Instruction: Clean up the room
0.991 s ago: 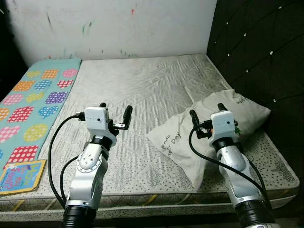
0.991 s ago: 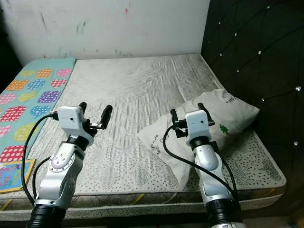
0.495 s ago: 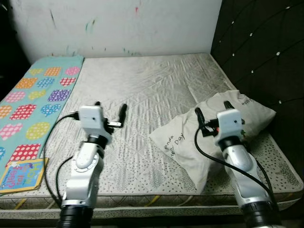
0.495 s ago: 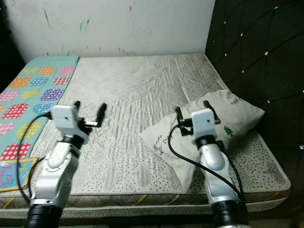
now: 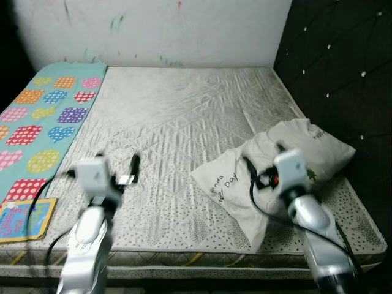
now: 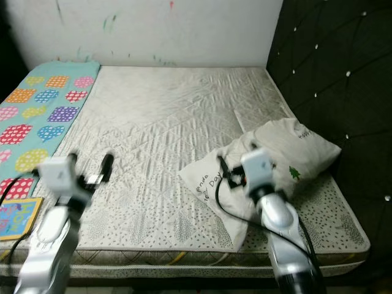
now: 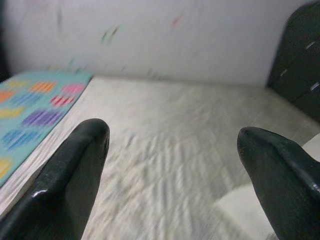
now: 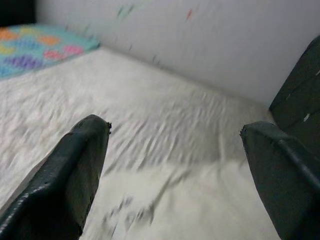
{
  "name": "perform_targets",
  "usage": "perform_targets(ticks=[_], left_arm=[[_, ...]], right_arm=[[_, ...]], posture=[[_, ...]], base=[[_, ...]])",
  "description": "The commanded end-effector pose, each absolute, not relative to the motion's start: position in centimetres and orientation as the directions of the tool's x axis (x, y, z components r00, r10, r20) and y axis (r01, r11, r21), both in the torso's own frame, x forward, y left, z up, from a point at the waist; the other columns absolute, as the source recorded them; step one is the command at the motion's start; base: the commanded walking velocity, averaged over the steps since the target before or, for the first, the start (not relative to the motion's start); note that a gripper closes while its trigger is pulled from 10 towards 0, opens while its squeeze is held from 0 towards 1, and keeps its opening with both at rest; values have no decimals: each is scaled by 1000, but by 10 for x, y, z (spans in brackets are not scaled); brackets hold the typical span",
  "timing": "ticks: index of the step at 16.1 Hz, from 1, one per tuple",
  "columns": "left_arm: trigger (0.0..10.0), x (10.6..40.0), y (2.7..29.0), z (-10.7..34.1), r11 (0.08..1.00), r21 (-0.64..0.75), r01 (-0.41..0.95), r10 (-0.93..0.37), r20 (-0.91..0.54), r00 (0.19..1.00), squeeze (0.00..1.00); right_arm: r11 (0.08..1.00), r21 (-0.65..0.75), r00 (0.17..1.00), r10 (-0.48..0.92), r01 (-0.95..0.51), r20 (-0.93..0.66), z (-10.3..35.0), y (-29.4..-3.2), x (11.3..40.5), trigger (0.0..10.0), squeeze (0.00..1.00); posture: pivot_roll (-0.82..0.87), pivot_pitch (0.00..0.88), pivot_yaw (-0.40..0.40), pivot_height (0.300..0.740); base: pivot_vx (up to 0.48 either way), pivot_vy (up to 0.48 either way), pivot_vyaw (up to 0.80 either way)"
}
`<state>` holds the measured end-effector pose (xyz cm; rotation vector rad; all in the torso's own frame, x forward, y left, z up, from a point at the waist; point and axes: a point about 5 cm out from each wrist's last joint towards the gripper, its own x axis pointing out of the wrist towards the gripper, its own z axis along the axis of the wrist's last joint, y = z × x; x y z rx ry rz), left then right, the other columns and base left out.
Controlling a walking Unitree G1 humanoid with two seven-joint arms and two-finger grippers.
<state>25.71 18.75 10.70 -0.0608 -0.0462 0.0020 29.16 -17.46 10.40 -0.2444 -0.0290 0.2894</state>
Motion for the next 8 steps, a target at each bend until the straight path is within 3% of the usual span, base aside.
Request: perform_targets(ticks=[1,8], left_arm=[[10000,250,194,108,999,-46,-9,11,34,999,0],[10000,241,188,111,999,-43,23,-22,9,1000,0]], right_arm=[[930,-245,962,272,-272,-34,103,-180,287,10000,0],[942,-242,972,215,-232,-97,99,-187,281,10000,0]], posture=[[-64,0,-29,740],[-57,0,-29,740]], base=[[0,0,0],[0,0,0]])
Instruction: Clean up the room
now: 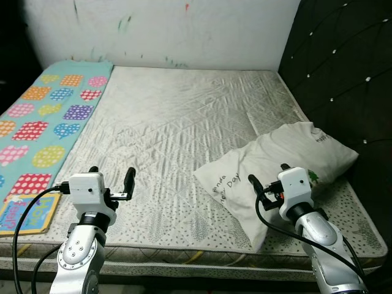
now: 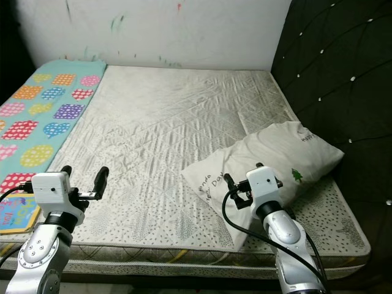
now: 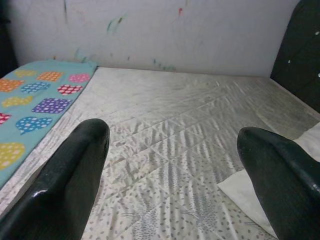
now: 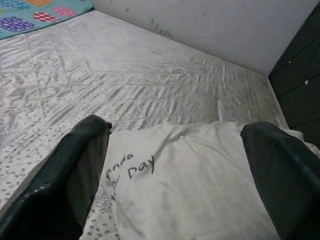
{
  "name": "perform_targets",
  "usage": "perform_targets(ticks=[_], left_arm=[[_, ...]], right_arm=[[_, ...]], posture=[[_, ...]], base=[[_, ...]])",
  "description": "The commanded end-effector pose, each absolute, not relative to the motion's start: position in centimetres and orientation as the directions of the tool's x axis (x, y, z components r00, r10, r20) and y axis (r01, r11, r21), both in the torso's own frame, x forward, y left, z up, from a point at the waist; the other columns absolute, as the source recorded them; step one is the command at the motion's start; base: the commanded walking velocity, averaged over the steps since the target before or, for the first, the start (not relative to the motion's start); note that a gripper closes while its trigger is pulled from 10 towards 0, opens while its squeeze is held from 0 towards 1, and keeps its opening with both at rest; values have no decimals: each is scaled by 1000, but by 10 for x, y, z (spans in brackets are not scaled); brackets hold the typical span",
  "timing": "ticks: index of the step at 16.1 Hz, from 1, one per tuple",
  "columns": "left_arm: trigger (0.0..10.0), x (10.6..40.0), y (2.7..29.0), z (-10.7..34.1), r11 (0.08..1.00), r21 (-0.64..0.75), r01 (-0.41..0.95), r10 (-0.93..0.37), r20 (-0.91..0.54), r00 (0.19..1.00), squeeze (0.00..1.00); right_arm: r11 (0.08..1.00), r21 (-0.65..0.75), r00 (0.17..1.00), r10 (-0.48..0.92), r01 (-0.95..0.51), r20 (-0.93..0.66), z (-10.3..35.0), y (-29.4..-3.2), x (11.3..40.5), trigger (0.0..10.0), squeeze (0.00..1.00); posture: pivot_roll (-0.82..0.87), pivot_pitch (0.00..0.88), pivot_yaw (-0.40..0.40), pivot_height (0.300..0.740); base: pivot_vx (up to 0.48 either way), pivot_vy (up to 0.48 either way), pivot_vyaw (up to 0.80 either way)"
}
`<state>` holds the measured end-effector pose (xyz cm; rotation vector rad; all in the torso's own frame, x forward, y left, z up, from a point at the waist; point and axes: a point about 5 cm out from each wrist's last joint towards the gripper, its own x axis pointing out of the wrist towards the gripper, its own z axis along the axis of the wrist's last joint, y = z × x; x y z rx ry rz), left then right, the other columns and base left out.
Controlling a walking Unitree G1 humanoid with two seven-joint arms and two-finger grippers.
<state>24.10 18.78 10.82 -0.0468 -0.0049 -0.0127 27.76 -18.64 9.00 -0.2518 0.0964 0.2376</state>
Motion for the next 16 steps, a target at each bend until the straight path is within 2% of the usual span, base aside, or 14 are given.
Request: perform_targets(ticks=[1,7,13,16], left_arm=[[10000,242,187,111,999,-46,22,-21,8,1000,0],[10000,239,169,118,993,-84,82,-81,13,997,0],[10000,238,170,117,994,-71,84,-84,0,996,0],[10000,241,168,118,994,-79,81,-81,3,997,0]], right_arm=[[945,-240,974,204,-222,-96,100,-187,282,10000,0],[958,-206,979,191,-202,-70,103,-185,276,10000,0],[958,-201,979,199,-205,-48,108,-182,277,10000,0],[971,-196,990,138,-139,-19,111,-187,277,10000,0]], posture=[[-58,0,-24,740],[-51,0,-17,740],[-59,0,-28,740],[-61,5,-13,740]], base=[[0,0,0],[0,0,0],[0,0,0],[0,-281,0]])
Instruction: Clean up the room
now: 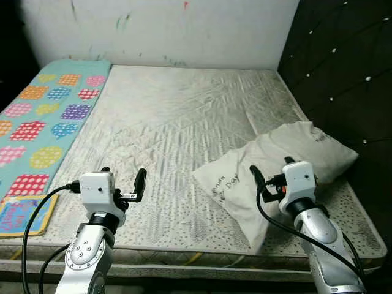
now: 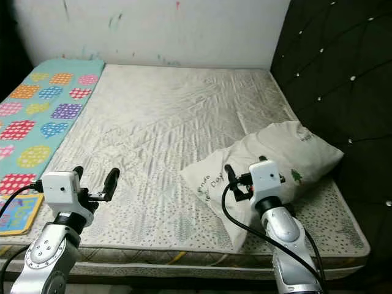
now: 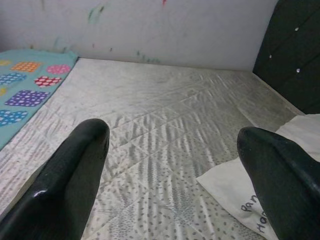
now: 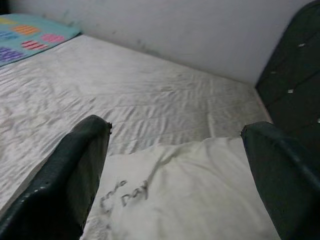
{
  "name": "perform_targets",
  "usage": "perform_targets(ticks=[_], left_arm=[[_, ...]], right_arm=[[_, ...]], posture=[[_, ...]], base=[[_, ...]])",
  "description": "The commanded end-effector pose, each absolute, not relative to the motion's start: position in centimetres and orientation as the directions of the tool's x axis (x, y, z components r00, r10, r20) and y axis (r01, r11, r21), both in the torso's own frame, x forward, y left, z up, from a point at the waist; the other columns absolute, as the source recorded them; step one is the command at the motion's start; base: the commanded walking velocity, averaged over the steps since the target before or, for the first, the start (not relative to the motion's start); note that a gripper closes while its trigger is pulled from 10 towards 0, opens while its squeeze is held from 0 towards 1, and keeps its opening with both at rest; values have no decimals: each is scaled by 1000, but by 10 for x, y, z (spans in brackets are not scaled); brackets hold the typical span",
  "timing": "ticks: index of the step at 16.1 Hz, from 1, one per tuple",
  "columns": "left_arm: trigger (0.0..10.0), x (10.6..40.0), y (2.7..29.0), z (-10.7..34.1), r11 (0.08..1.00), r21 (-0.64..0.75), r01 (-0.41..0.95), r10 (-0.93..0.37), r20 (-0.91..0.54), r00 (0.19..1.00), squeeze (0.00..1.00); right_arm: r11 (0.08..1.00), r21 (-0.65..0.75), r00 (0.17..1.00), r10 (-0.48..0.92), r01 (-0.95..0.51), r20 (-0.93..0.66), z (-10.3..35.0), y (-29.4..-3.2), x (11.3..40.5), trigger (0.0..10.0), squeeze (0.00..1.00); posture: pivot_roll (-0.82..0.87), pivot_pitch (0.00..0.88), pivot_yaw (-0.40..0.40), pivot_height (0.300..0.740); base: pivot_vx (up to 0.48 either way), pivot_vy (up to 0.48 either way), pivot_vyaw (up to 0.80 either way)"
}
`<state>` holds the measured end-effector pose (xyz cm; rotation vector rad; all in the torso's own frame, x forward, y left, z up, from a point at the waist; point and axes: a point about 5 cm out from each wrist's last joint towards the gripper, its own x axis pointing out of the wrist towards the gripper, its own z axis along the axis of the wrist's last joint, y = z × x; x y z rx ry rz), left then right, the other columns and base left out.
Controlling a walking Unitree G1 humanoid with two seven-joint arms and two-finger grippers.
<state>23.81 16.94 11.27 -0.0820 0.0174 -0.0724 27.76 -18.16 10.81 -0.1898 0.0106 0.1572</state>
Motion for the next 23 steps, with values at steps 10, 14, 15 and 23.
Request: perform_targets(ticks=[10,14,15,23], left_arm=[[10000,246,157,120,989,-90,121,-120,9,993,0],[10000,248,158,121,989,-89,117,-117,14,993,0],[10000,248,157,122,989,-88,116,-115,15,993,0],[10000,249,153,126,982,-111,152,-147,57,988,0]], right_arm=[[994,-102,998,38,-42,-39,105,-197,272,10000,0],[992,-105,997,68,-71,-33,107,-193,273,10000,0],[991,-109,997,75,-78,-31,108,-193,273,10000,0],[985,-111,992,129,-129,-12,111,-185,275,10000,0]], posture=[[-72,4,-7,740],[-72,5,-11,740],[-72,5,-12,740],[-66,1,-14,740]], base=[[0,-310,0],[0,-315,0],[0,-315,0],[0,-39,0]])
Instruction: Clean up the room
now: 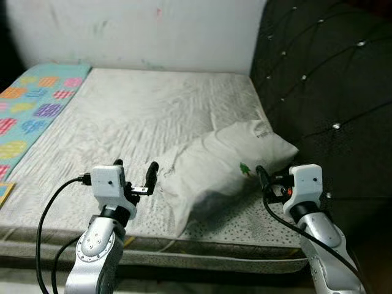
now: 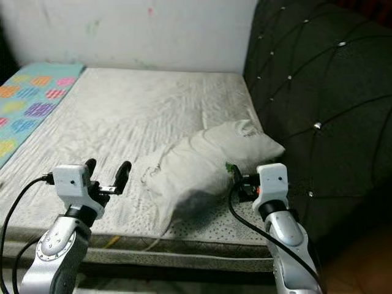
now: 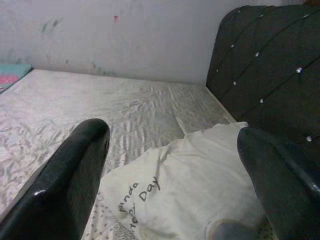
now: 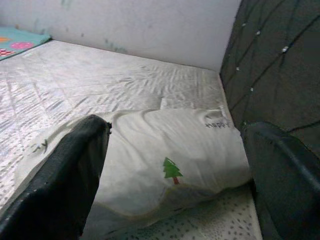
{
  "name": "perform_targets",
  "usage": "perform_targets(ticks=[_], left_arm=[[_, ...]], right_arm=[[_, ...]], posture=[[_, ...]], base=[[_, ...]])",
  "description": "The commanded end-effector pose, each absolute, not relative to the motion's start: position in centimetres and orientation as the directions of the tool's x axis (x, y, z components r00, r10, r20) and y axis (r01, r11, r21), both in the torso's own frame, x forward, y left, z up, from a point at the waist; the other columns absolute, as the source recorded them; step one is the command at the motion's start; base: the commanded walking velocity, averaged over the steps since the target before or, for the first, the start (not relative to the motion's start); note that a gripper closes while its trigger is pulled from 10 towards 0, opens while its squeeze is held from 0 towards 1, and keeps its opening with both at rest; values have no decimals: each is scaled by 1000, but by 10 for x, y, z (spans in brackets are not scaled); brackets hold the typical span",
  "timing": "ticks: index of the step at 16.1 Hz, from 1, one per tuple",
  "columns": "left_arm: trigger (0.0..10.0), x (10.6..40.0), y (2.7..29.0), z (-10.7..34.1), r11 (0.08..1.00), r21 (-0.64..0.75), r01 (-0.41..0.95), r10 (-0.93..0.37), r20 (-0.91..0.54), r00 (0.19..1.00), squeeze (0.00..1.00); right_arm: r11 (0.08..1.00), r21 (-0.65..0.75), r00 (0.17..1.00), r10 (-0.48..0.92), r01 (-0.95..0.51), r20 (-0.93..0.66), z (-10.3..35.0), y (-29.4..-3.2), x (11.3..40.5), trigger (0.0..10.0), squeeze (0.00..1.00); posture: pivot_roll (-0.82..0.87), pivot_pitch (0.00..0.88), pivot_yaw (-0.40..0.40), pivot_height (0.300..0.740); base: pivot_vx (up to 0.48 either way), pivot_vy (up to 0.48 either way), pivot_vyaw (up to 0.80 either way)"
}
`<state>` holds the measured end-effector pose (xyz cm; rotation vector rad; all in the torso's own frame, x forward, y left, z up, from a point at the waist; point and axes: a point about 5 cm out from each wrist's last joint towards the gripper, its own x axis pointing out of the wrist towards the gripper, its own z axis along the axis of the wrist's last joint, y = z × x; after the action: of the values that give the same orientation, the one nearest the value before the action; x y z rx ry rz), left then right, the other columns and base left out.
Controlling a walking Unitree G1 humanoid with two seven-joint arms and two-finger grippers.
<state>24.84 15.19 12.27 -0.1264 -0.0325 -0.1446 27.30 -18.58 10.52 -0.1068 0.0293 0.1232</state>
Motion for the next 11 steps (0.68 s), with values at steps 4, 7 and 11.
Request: perform_targets(ticks=[4,7,11], left_arm=[[10000,250,155,126,981,-131,143,-137,54,989,0],[10000,250,154,125,980,-138,145,-139,54,989,0],[10000,250,153,125,979,-139,150,-143,54,988,0]], right_arm=[[986,-107,992,129,-130,-14,110,-185,276,10000,0],[985,-109,991,132,-133,-12,110,-185,277,10000,0],[983,-118,990,138,-139,-11,111,-184,278,10000,0]], posture=[[-63,0,-15,740],[-63,0,-16,740],[-62,0,-19,740]], base=[[0,71,0],[0,454,0],[0,480,0]])
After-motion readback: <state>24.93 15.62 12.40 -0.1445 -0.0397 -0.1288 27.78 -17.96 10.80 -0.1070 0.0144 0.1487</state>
